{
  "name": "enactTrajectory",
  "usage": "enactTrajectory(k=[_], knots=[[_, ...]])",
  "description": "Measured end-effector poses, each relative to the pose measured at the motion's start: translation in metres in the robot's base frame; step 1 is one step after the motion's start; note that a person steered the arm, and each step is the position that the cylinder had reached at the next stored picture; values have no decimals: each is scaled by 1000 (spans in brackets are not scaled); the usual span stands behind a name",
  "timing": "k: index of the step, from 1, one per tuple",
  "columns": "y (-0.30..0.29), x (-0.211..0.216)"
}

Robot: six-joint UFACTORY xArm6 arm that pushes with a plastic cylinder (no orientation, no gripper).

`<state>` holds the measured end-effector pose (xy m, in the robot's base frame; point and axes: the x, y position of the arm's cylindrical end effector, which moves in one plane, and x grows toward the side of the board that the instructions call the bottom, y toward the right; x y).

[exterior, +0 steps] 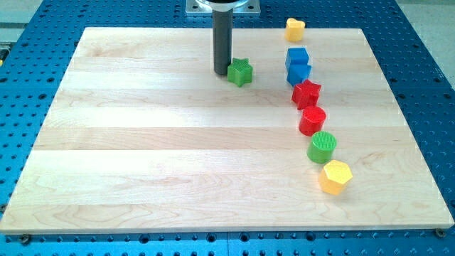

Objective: Move the green star and yellow heart horizontally to each other

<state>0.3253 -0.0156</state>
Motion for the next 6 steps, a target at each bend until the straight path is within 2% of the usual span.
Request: enactTrajectory(k=[1, 2, 3, 4, 6], knots=[[-3, 36], [37, 41], [55, -22], [64, -58], [95, -65]])
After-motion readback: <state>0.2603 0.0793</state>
